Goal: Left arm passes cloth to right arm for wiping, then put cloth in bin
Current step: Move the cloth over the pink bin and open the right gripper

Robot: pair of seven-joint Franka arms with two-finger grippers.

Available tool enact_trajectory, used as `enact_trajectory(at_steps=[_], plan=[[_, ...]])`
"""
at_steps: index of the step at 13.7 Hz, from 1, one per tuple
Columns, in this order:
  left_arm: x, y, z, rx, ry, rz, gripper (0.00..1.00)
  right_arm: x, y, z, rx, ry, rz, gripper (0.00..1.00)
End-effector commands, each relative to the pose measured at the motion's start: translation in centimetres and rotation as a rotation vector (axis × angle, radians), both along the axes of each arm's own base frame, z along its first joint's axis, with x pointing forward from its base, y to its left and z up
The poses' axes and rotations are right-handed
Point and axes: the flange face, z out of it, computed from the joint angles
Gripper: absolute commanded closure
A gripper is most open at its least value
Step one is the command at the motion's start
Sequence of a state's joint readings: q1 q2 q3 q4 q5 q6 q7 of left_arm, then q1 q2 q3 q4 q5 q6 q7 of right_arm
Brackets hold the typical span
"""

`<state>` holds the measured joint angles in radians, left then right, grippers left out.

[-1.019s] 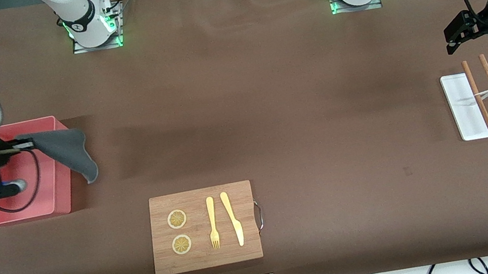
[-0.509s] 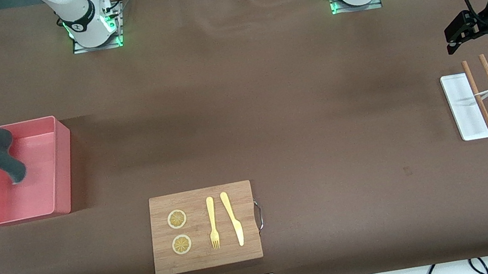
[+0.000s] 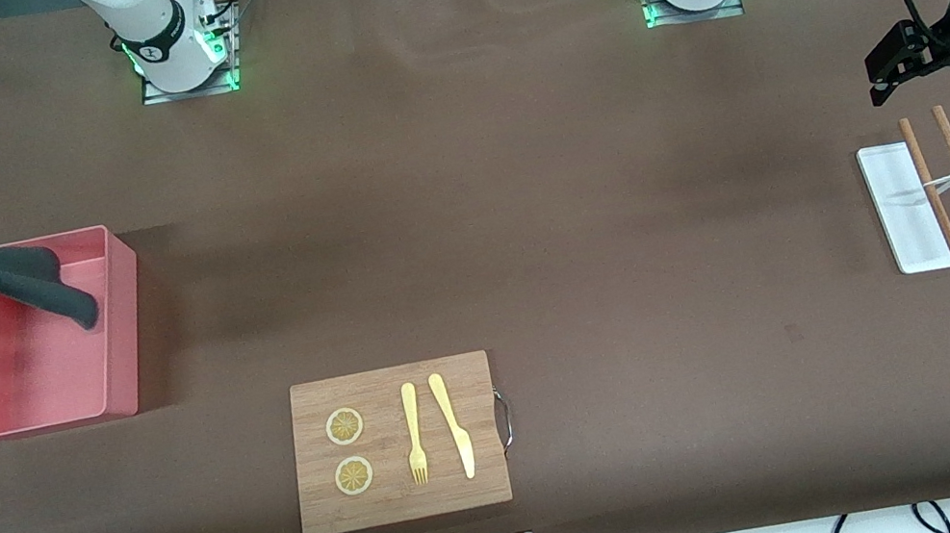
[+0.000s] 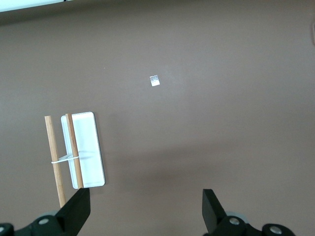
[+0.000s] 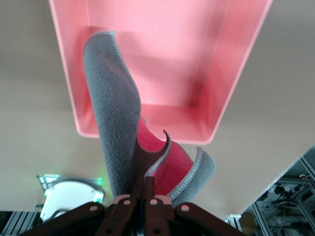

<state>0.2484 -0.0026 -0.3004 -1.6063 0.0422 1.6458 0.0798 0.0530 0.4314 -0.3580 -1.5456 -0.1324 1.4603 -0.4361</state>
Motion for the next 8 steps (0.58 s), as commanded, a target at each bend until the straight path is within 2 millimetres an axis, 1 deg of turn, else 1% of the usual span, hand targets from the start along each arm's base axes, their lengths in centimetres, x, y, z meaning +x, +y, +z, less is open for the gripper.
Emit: enact_trajectory(at_steps=[1, 4, 5, 7, 8], plan=[[-0.1, 0.0, 0.1, -0.012, -0.002, 0.014, 0.0, -0.9, -0.3, -3.3, 0.02, -0.023, -0.001, 1.0], [-0.2, 0.3, 0.0, -0.012, 0.006, 0.017, 0.0, -0.4, -0.1, -7.3, 0.04, -0.058, -0.009, 1.0], [-0.2, 0.3, 0.0, -0.012, 0.007, 0.019, 0.0, -0.3, -0.1, -8.3, 0.047, -0.074, -0.012, 1.0], [-0.2, 0.3, 0.0, -0.011, 0.009, 0.018, 0.0, -0.3, 0.1, -9.6, 0.045, -0.094, -0.01, 1.0], [-0.2, 0.3, 0.0, -0.012, 0.007, 0.018, 0.0, -0.1, -0.1, -10.7, 0.033, -0.107, -0.011, 1.0]])
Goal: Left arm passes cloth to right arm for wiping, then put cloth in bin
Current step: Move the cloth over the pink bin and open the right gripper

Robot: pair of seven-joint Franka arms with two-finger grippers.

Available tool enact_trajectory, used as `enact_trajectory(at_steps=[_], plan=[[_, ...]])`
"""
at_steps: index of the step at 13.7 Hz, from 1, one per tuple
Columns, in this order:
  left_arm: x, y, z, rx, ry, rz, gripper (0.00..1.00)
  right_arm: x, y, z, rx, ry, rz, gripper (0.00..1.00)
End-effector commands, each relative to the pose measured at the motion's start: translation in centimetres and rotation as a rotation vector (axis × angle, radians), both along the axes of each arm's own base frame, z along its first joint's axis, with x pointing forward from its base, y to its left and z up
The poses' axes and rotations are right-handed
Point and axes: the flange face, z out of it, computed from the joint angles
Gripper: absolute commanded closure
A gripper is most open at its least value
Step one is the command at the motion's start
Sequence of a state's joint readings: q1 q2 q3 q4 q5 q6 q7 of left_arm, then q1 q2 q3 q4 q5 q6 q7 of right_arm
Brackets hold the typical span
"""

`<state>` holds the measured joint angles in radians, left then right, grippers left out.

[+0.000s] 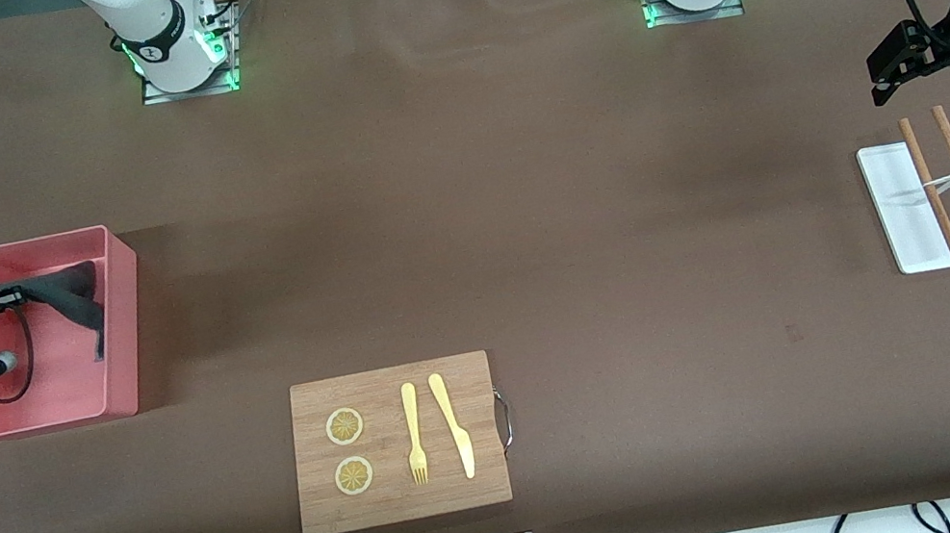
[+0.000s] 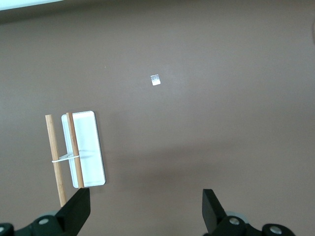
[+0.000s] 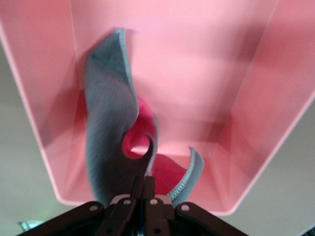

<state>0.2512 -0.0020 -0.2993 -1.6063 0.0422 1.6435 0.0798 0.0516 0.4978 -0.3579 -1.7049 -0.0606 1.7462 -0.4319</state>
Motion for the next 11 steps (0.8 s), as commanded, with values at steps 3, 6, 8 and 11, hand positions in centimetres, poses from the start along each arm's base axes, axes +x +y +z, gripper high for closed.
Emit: enact_trajectory(at_steps=[3, 6, 8, 11], plan=[[-0.4, 0.1, -0.1, -0.011, 0.021, 0.014, 0.0, 0.5, -0.4, -4.2, -0.014, -0.083, -0.006, 0.84], [-0.4, 0.1, 0.1, -0.011, 0.021, 0.014, 0.0, 1.4, -0.1, -2.9, 0.002, -0.12, -0.02, 0.71], [-0.4, 0.1, 0.1, -0.011, 0.02, 0.013, 0.0, 2.4, 0.0, -1.5, 0.012, -0.153, -0.021, 0.34], [-0.4, -0.1, 0.2, -0.011, 0.018, 0.011, 0.0, 3.8, 0.4, 2.5, 0.044, -0.243, -0.042, 0.0]])
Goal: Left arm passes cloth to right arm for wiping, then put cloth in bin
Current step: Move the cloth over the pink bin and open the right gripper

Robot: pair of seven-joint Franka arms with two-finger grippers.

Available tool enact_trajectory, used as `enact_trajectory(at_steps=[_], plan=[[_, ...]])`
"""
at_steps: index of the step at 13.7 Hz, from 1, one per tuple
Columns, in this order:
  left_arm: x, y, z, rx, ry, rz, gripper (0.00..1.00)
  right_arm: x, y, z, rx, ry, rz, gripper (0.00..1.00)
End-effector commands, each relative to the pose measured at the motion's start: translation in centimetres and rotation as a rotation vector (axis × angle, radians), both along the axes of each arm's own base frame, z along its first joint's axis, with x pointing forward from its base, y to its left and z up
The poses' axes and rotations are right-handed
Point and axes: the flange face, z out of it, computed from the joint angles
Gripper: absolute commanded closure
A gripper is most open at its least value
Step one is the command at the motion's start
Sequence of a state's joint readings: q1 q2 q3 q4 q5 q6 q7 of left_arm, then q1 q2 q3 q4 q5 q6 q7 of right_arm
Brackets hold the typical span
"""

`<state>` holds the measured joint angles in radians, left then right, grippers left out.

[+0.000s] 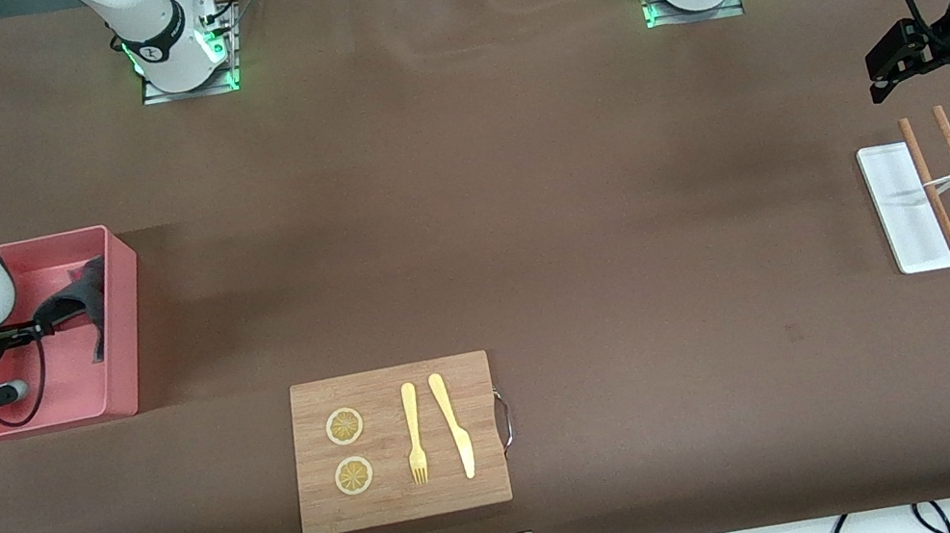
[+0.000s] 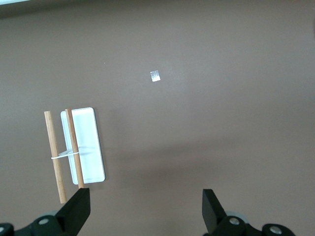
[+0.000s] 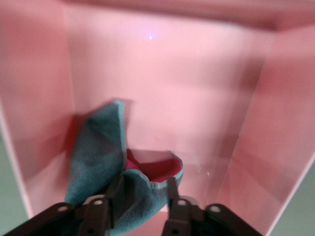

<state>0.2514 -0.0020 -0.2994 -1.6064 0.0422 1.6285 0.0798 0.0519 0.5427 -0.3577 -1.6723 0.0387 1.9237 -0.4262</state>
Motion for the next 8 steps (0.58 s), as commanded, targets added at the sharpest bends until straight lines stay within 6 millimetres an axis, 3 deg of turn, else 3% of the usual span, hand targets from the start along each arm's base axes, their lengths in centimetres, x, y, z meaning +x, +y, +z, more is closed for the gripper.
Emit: enact_trajectory(at_steps=[1, 5, 8], plan=[[-0.3, -0.1, 0.4, -0.011, 0.003, 0.011, 0.0, 0.8, 0.1, 5.1, 0.025, -0.086, -0.015, 0.0], [-0.3, -0.1, 0.4, -0.011, 0.003, 0.011, 0.0, 0.6, 1.7, 13.8, 0.066, -0.078, -0.005, 0.0], [-0.3, -0.1, 0.4, -0.011, 0.003, 0.011, 0.0, -0.8, 5.6, 20.4, 0.098, -0.077, 0.06, 0.0]])
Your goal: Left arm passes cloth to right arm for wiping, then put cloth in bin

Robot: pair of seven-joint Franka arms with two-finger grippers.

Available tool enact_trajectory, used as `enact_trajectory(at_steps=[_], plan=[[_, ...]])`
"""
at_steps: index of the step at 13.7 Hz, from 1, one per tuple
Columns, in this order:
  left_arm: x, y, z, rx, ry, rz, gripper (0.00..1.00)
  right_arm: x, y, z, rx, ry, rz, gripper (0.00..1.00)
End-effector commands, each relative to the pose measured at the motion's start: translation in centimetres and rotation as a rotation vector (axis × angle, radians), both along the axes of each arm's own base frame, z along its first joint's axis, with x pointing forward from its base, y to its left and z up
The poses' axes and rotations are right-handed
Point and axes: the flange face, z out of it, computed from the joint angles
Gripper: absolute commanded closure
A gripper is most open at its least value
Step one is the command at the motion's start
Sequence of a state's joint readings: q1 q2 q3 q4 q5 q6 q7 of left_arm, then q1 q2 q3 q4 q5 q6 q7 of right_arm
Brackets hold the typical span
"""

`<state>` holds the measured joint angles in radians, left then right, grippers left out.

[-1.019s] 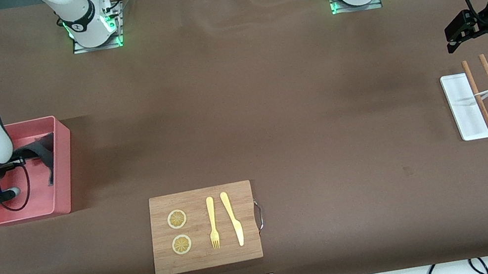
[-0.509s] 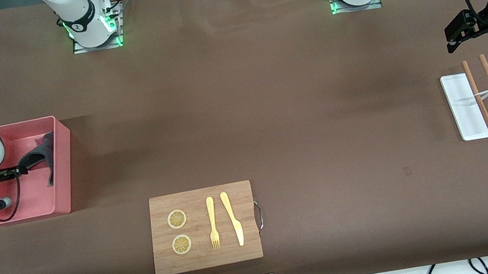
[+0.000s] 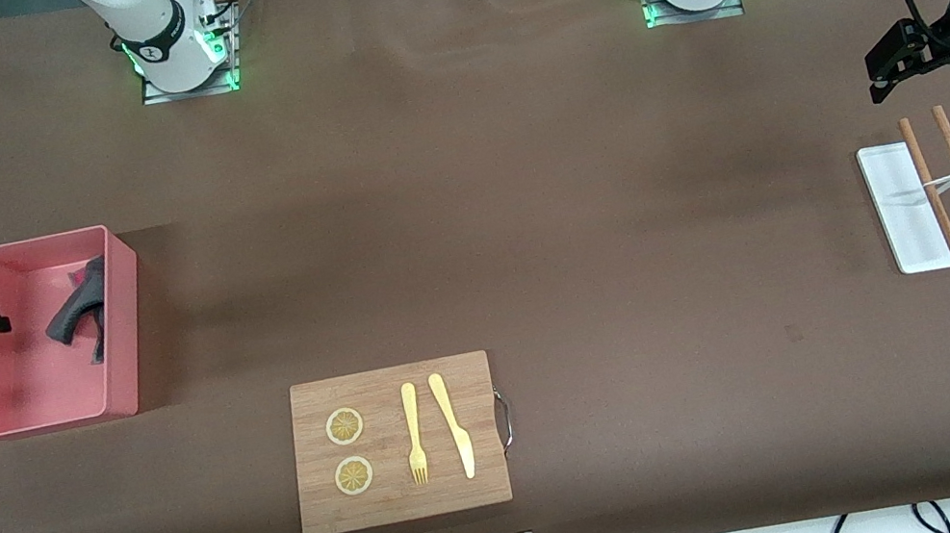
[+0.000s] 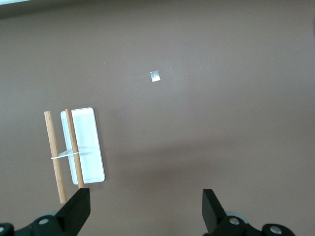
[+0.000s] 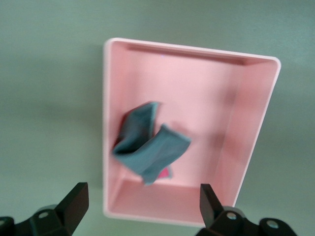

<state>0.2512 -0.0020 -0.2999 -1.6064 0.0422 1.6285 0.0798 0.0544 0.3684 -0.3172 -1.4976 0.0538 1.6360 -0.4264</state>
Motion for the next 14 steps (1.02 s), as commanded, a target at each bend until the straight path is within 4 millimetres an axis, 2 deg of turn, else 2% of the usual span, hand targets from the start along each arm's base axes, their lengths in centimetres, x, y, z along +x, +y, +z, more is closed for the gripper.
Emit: enact_trajectory(at_steps=[1, 4, 8, 10, 12, 14], plan=[[-0.3, -0.1, 0.4, -0.013, 0.003, 0.011, 0.0, -1.9, 3.5, 6.2, 0.021, -0.027, 0.062, 0.0], [-0.3, 0.0, 0.4, -0.013, 0.003, 0.013, 0.0, -4.0, 7.8, 10.9, 0.032, -0.037, 0.142, 0.0], [-0.3, 0.0, 0.3, -0.013, 0.005, 0.013, 0.0, -6.5, 10.8, 14.6, 0.014, -0.041, 0.031, 0.0], [-0.3, 0.0, 0.4, -0.013, 0.003, 0.013, 0.0, -7.0, 11.2, 15.0, 0.014, -0.033, 0.028, 0.0], [-0.3, 0.1, 0.4, -0.013, 0.003, 0.013, 0.0, -7.9, 10.4, 17.1, -0.013, -0.077, 0.018, 0.0], [-0.3, 0.0, 0.4, -0.013, 0.003, 0.011, 0.0, -8.3, 11.1, 18.3, -0.025, -0.103, 0.039, 0.0]])
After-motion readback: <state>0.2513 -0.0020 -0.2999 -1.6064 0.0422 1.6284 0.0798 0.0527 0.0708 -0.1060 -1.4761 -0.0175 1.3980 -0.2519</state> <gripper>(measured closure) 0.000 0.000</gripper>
